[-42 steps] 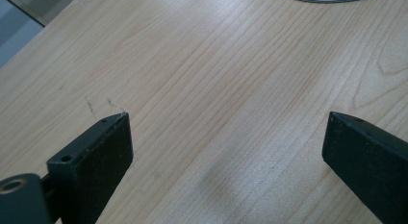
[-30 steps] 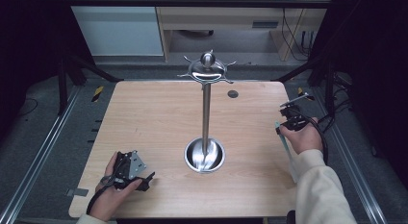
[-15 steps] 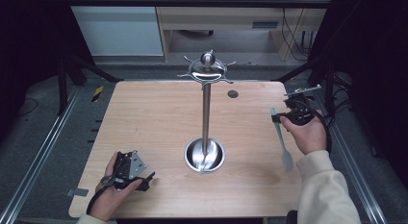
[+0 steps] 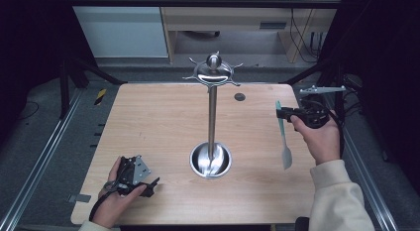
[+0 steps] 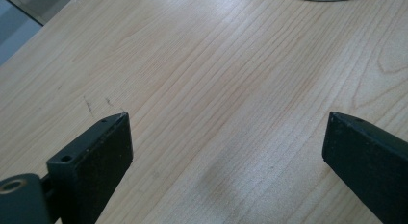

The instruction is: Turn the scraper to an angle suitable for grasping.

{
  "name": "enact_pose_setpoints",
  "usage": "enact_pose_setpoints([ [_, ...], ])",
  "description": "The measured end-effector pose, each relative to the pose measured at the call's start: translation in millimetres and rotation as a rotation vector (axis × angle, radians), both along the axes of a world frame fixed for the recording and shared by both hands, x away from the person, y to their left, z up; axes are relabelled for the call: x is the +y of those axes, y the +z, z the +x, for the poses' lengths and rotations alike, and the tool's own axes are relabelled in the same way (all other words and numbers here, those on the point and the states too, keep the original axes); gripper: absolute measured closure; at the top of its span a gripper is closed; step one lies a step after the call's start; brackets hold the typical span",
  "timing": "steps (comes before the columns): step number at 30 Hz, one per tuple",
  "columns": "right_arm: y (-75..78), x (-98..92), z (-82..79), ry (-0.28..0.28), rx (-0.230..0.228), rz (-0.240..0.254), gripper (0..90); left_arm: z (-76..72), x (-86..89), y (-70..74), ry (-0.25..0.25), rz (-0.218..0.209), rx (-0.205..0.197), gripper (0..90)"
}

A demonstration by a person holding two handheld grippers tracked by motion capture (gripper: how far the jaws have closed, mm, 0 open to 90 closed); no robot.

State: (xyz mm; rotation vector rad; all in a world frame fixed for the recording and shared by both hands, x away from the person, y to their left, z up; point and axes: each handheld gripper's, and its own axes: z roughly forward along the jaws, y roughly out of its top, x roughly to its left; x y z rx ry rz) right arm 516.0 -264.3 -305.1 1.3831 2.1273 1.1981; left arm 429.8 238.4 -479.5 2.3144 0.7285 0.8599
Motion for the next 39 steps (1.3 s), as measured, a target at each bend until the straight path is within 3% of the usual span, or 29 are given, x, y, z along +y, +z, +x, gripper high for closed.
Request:
enact_pose_setpoints([
  [7,7.8,1.7,-7.7,0.045,-0.04,0.104,74.3,0.0,0.1,-0.2,0.001,-0.002,0.0,3.3],
  [11,13.1,3.9,-13.3,0.067,-0.065,0.131,74.3,-0.2,0.0,-0.1,0.002,-0.004,-0.001,3.2],
  [20,28.7,14.6,-29.8,0.128,-0.162,0.17,74.2,-0.3,-0.2,-0.2,-0.001,0.002,0.001,3.2],
  [27,36.2,22.1,-34.8,0.151,-0.181,0.169,74.2,-0.2,0.2,-0.1,0.001,0.0,0.001,3.2],
  [39,52.7,34.8,-48.1,0.196,-0.258,0.18,74.2,-0.2,0.0,-0.3,0.001,0.001,0.0,3.2],
])
